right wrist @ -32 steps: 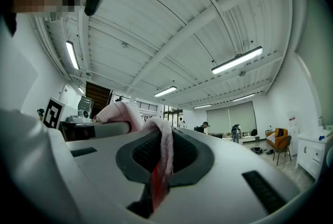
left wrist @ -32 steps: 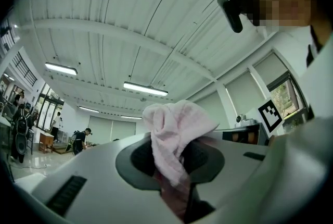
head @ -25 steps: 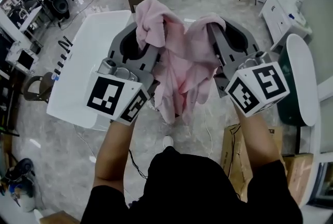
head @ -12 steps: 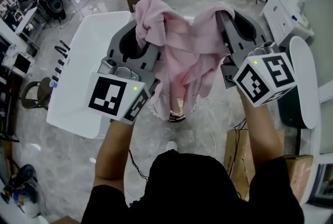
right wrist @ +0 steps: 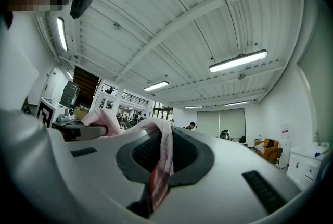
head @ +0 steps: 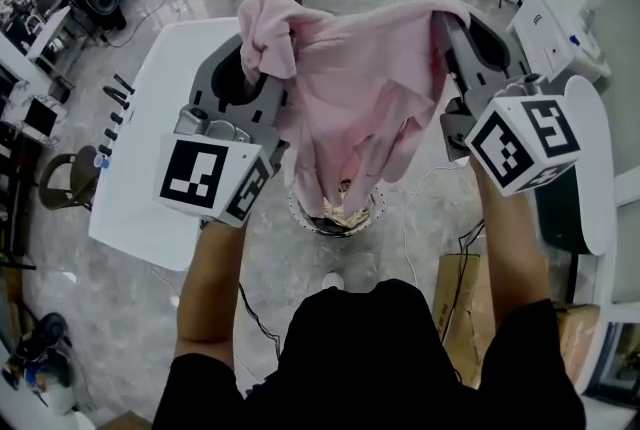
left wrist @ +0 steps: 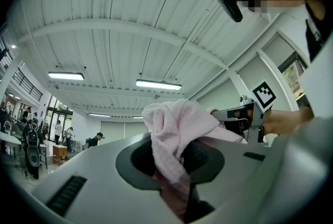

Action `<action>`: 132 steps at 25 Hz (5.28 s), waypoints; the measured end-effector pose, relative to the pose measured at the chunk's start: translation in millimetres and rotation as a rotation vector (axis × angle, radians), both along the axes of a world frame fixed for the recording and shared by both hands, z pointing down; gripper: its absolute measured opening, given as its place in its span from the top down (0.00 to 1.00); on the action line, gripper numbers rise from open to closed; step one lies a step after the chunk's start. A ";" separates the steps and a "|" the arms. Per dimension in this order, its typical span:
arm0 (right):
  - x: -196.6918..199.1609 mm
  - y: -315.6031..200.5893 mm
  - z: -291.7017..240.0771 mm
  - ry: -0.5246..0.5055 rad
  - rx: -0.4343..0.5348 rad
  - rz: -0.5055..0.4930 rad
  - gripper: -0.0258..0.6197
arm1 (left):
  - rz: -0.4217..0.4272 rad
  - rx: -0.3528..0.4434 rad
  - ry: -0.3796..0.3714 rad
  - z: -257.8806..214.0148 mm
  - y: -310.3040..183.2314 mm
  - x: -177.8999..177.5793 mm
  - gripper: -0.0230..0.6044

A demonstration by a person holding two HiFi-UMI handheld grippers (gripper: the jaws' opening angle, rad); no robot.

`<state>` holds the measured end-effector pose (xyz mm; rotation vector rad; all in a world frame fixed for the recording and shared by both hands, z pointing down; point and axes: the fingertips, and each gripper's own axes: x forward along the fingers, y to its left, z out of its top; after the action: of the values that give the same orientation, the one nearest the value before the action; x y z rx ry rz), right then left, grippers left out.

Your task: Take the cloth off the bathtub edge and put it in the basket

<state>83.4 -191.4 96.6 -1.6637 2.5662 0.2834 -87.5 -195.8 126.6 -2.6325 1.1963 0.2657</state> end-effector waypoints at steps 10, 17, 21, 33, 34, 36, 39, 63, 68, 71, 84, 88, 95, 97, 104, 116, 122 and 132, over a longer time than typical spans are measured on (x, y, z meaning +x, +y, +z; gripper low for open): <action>-30.3 -7.8 -38.5 0.034 0.077 -0.125 0.91 | -0.094 0.045 -0.034 -16.2 -4.3 -6.5 0.81; -40.6 16.1 -70.6 0.127 0.158 -0.108 0.91 | -0.101 0.102 -0.045 -41.6 8.6 -0.8 0.81; -46.1 20.1 -83.1 0.145 0.172 -0.112 0.91 | -0.108 0.144 -0.085 -54.4 12.0 3.8 0.81; -42.5 30.8 -122.5 0.056 0.170 -0.079 0.91 | -0.066 0.153 -0.056 -67.7 44.2 1.7 0.81; -44.7 31.7 -123.4 0.059 0.177 -0.080 0.91 | -0.066 0.160 -0.055 -67.3 46.0 1.0 0.81; -48.3 32.6 -127.1 0.058 0.187 -0.087 0.91 | -0.065 0.174 -0.050 -68.5 48.5 -0.9 0.81; -48.5 34.2 -143.7 0.056 0.206 -0.094 0.90 | -0.061 0.189 -0.041 -79.1 52.4 -0.4 0.81; -28.1 26.2 1.8 0.192 -0.014 -0.105 0.90 | -0.055 0.019 -0.101 10.4 23.1 31.5 0.81; -31.3 27.7 51.5 0.194 -0.075 -0.104 0.90 | -0.045 -0.032 -0.100 51.8 17.2 38.6 0.81; -34.5 25.0 77.7 0.190 -0.101 -0.094 0.90 | -0.035 -0.056 -0.111 74.0 13.0 41.0 0.81; -25.2 7.7 216.1 0.140 -0.300 -0.004 0.90 | -0.007 -0.234 -0.068 183.9 -13.2 35.6 0.81; -27.6 1.1 263.0 0.125 -0.367 0.014 0.91 | 0.007 -0.294 -0.083 231.8 -19.5 35.9 0.81; -14.6 -14.4 346.1 0.078 -0.483 0.019 0.90 | -0.014 -0.523 0.055 326.9 -43.2 40.3 0.81; -15.6 -14.9 368.6 0.089 -0.516 0.007 0.90 | -0.033 -0.567 0.046 354.3 -44.4 39.8 0.81; -3.3 -17.6 456.6 0.083 -0.638 -0.007 0.91 | -0.065 -0.706 0.003 443.3 -42.7 57.8 0.81; 9.3 -14.7 605.6 0.081 -0.876 -0.097 0.90 | -0.169 -0.984 -0.105 586.8 -31.1 83.2 0.79; 7.7 -2.6 664.3 0.112 -0.991 -0.171 0.90 | -0.169 -1.119 -0.169 635.1 -13.8 87.6 0.74; -8.2 -29.7 740.1 0.141 -1.109 -0.150 0.90 | -0.091 -1.228 -0.203 707.0 -32.0 78.6 0.72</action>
<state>75.2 -221.1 836.7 -1.6194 3.1370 -1.2911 -8.9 -227.7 833.6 -3.3439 1.7420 -1.0669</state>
